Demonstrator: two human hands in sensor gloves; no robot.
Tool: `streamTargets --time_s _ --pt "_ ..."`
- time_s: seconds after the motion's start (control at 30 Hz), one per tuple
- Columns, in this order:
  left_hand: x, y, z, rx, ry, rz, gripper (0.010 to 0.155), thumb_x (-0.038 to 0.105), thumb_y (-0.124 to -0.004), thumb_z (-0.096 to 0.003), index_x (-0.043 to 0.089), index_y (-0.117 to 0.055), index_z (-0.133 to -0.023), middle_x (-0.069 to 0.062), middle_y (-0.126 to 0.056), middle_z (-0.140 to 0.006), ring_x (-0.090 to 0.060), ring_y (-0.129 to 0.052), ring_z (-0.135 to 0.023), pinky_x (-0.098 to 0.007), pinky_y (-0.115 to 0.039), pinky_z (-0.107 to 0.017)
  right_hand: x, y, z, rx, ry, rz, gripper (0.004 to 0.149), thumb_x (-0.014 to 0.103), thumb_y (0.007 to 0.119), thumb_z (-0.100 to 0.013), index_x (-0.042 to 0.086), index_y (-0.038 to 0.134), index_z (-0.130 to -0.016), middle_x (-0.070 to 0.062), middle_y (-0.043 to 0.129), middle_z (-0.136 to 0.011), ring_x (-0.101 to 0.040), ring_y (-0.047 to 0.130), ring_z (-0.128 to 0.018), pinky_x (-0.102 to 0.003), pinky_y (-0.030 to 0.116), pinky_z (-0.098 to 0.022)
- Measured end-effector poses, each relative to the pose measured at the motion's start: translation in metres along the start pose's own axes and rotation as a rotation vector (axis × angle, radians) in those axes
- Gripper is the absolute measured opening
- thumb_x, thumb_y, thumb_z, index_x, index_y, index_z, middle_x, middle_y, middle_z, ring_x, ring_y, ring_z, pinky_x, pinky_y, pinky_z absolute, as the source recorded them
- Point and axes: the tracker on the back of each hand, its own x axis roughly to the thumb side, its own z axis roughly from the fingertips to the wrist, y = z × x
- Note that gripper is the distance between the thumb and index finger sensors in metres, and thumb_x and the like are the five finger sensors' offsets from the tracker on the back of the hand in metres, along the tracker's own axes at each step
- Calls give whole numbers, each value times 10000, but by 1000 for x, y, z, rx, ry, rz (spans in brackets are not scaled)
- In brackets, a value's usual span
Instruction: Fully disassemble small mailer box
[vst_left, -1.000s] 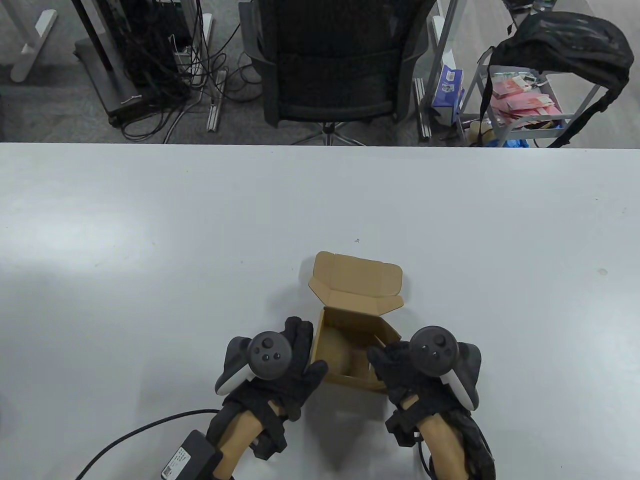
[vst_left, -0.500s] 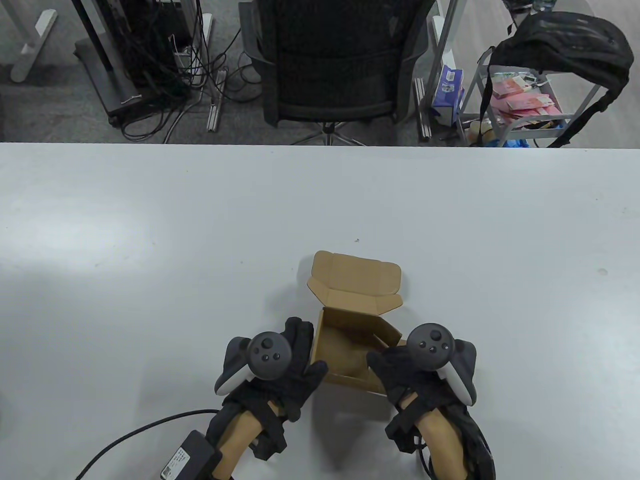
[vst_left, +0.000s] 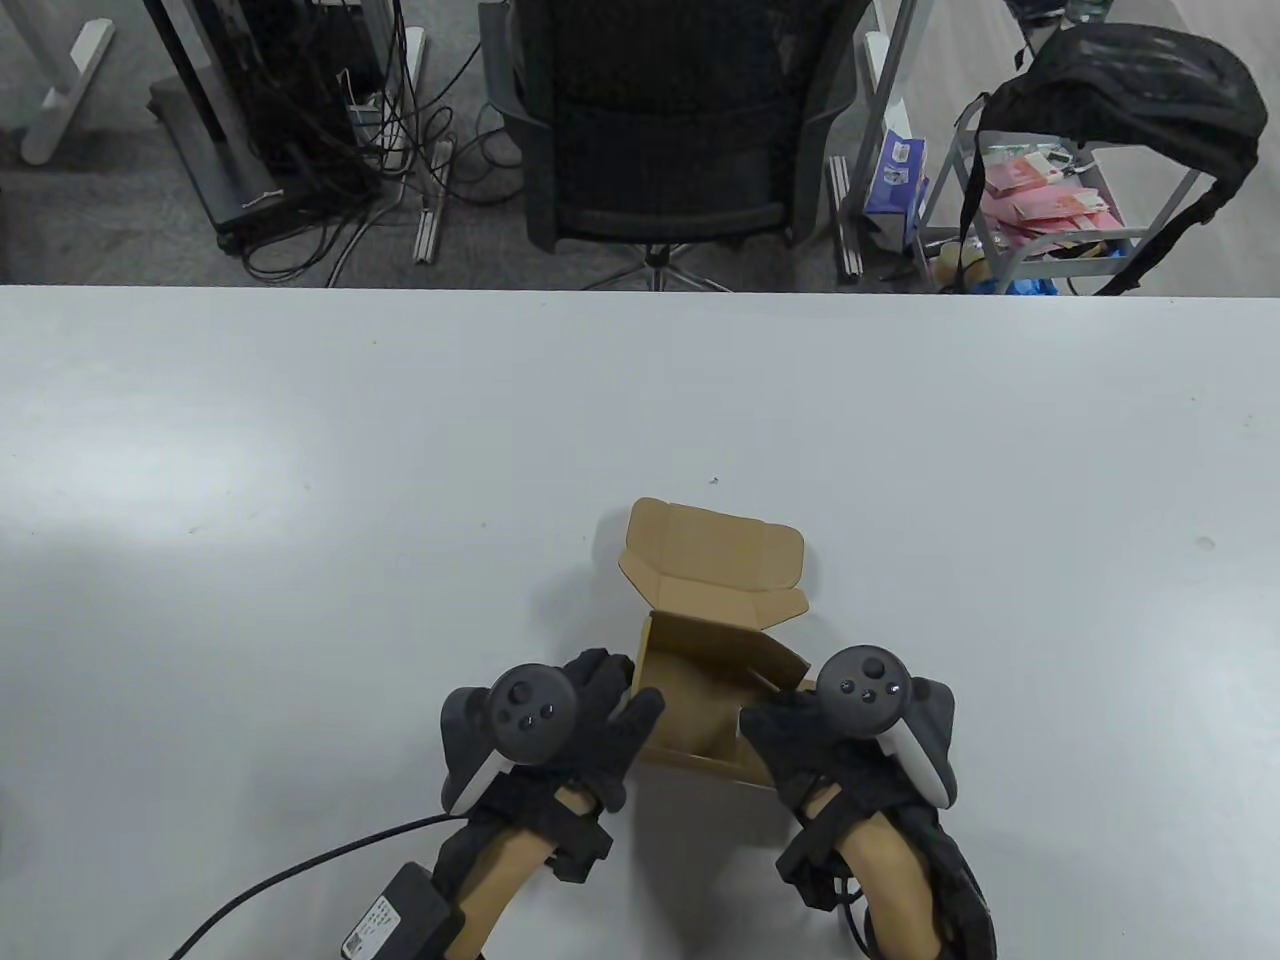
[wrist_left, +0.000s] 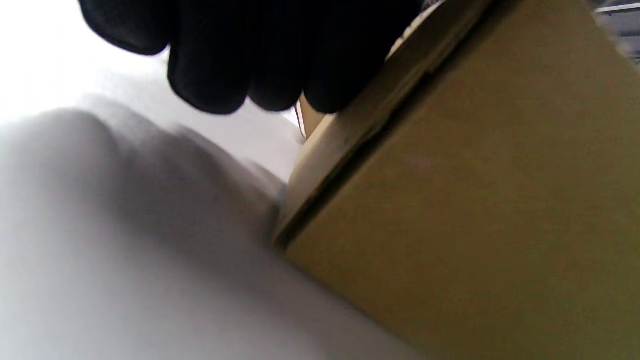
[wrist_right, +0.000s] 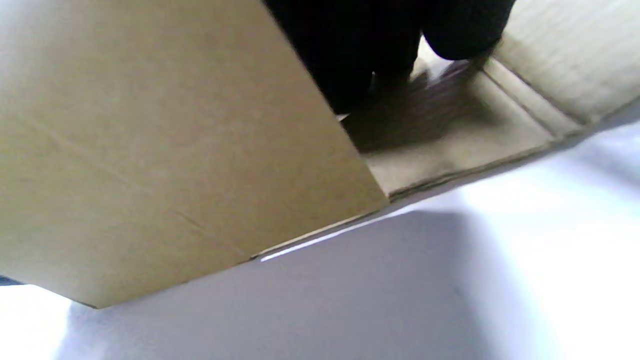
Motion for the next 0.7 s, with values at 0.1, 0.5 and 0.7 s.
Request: streamTargets --time_s 0.1,0.5,0.7 --pt "1 3 0 29 -4 -47 628 606 -735 -440 97 -940 -745 -185 -962 -773 -404 -985 -649 -628 -735 -544 0 0 -1 4 3 -10 648 544 661 -374 73 861 -772 -117 730 -934 -369 562 -922 -550 551 -636" --pt "3 3 -4 12 -32 -37 572 533 -707 -458 79 -944 -712 -190 -961 -720 -380 -987 -608 -602 -744 -546 0 0 -1 24 0 -13 655 539 660 -376 56 862 -769 -123 720 -929 -376 538 -919 -556 535 -633" --pt "2 4 -4 5 -46 -37 571 518 -687 -463 77 -947 -718 -187 -964 -722 -375 -989 -614 -595 -746 -552 0 0 -1 30 1 -15 654 537 660 -376 55 861 -770 -121 716 -928 -371 531 -920 -554 528 -634"
